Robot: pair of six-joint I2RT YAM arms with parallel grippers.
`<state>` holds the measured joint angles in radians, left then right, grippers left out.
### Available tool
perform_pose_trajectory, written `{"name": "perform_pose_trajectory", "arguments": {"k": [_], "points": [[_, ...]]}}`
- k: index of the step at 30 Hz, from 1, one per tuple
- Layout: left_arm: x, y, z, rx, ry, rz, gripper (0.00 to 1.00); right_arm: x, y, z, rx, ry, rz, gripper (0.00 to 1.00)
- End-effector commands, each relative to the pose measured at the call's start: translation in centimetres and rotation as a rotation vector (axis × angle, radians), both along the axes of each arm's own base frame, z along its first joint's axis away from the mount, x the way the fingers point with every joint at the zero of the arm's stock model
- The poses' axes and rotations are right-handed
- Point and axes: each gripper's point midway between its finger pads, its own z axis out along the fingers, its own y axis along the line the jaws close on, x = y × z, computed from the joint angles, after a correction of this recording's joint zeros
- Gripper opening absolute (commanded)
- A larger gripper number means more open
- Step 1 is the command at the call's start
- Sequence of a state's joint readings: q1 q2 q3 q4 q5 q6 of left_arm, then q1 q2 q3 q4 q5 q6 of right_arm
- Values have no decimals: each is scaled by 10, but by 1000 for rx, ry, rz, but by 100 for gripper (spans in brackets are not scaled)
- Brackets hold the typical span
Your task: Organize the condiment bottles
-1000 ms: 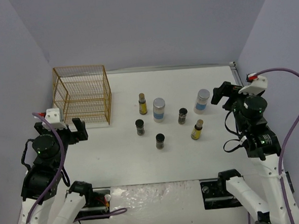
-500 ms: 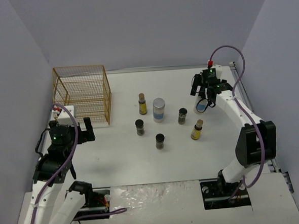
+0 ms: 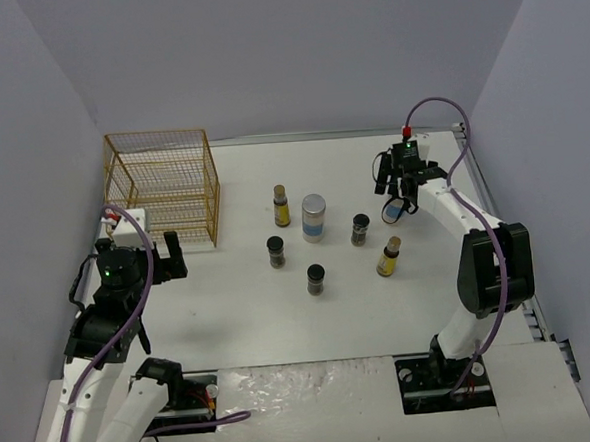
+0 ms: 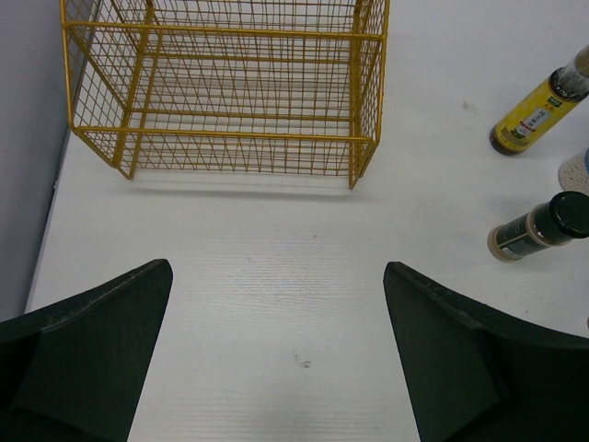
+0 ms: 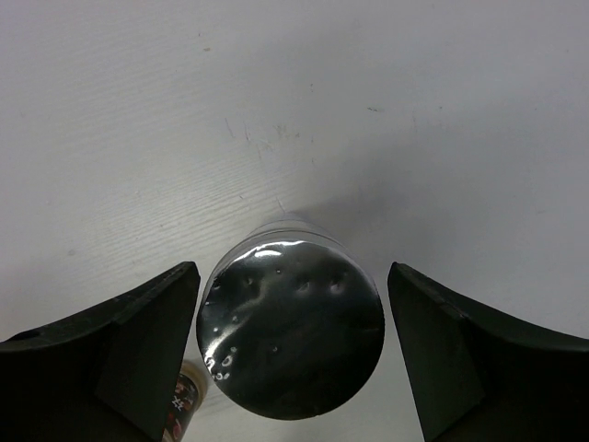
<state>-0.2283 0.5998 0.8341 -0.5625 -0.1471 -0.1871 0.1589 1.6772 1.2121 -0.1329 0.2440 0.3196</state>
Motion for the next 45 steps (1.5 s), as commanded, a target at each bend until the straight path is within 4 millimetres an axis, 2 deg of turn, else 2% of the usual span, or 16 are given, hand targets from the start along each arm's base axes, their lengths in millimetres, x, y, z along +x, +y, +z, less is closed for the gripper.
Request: {"name": "perform_pose_trajectory", "arguments": {"k": [1,7,11,13,17,19,22,25,28,30,31,33,38,40,44,45], "points": [[12,-2,23,-7,-79,4,97,9,0,15,-18,-75,10,68],[13,-1,22,-4,-74,7,97,7,-1,25,-40,-92,33,32],[13,-1,22,-4,-73,9,97,3,-5,50,-82,-139,55,8],[14,-1,21,-4,-71,8,97,1,-2,72,-94,-188,80,1],[14,-2,21,-4,-69,5,97,-5,12,123,-121,-296,147,0],[14,-1,22,-4,-71,7,97,-12,33,167,-113,-390,241,0],[14,0,22,-2,-70,12,97,-22,55,199,-100,-459,341,0],[11,1,28,-8,-75,22,97,-40,114,247,-65,-555,560,0],[8,3,31,-16,-79,32,97,-62,182,265,-24,-584,740,0],[5,5,34,-18,-88,42,97,-75,234,261,12,-572,872,0],[3,6,35,-21,-88,45,97,-85,248,269,31,-590,913,0],[-2,8,41,-24,-91,56,97,-95,299,254,31,-558,1021,0],[-18,13,58,-34,-102,69,97,-117,373,232,77,-528,1210,0],[-25,19,65,-24,-109,93,97,-124,401,205,80,-481,1270,0],[-37,30,74,16,-112,117,97,-137,441,161,109,-410,1385,0],[-37,30,74,17,-112,118,97,-138,443,160,112,-412,1390,0]]}}
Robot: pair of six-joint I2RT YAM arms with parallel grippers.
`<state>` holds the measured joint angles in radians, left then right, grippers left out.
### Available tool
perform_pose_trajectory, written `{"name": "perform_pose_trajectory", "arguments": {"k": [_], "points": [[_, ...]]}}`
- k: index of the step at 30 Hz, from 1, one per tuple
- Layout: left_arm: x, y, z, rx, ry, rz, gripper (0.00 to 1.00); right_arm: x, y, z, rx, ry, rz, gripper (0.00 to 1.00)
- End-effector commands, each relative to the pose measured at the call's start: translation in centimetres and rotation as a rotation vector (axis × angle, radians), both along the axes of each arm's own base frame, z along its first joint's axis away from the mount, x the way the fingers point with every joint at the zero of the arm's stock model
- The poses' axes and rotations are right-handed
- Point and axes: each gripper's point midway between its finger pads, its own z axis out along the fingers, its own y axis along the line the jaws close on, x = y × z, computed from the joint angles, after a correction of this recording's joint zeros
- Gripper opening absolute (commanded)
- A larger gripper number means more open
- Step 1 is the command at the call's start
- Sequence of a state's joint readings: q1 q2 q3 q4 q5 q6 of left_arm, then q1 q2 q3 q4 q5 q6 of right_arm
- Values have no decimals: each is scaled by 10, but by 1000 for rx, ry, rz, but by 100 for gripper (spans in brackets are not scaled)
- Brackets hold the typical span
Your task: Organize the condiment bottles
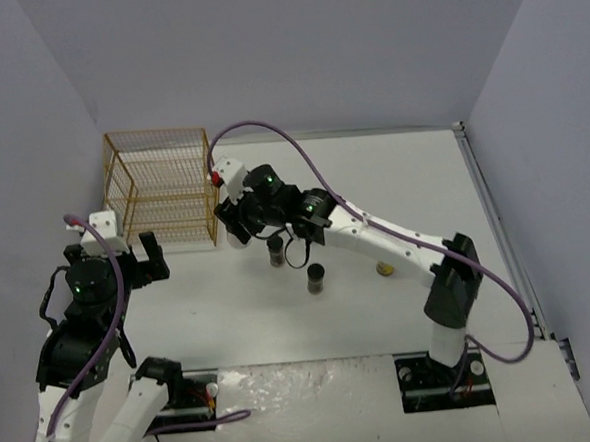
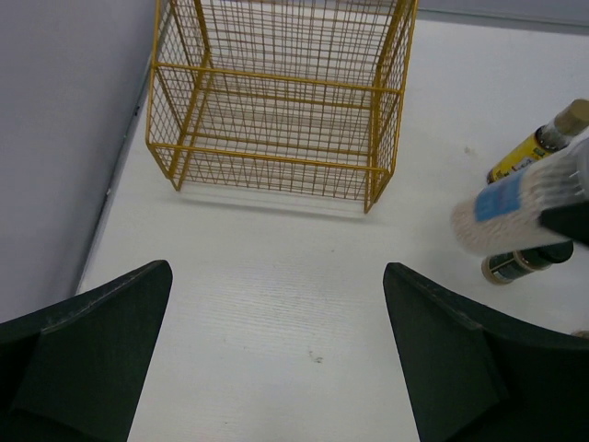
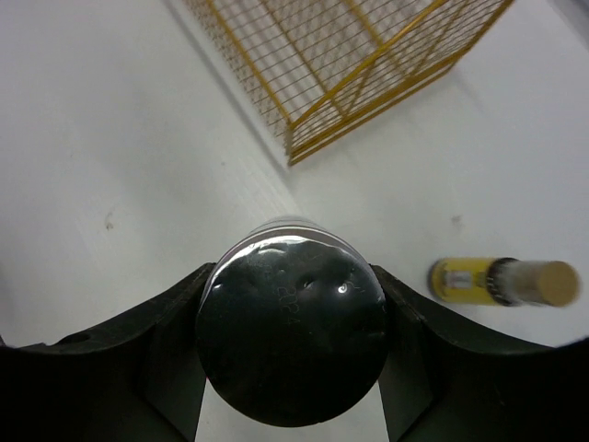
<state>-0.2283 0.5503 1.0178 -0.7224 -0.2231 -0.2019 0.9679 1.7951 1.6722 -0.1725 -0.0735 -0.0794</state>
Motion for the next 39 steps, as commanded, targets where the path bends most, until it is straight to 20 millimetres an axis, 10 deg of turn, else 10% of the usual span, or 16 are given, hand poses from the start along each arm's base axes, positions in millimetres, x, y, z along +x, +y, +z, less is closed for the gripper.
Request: {"name": "perform_pose_trajectory", "arguments": {"k": [1,7,14,23,30,39], "points": [[-11,13,21,25,-32,47,97,-12,51,17,113,-44,146,0],[-14,8,15,14,-8,26,97,-10,74,-50,10,10,155,1],[-9,-3,7,-14,11,-22,97,-17,75,-83,-34,40,167,23],[-1,-18,-1,-59,46,-76,97,-29,61,-37,23,-6,175,93],[11,-32,8,-92,63,-125,97,-40,17,40,94,-116,131,100],[44,-72,-15,-91,205,-320,97,-36,-122,104,133,-275,-230,100]]}}
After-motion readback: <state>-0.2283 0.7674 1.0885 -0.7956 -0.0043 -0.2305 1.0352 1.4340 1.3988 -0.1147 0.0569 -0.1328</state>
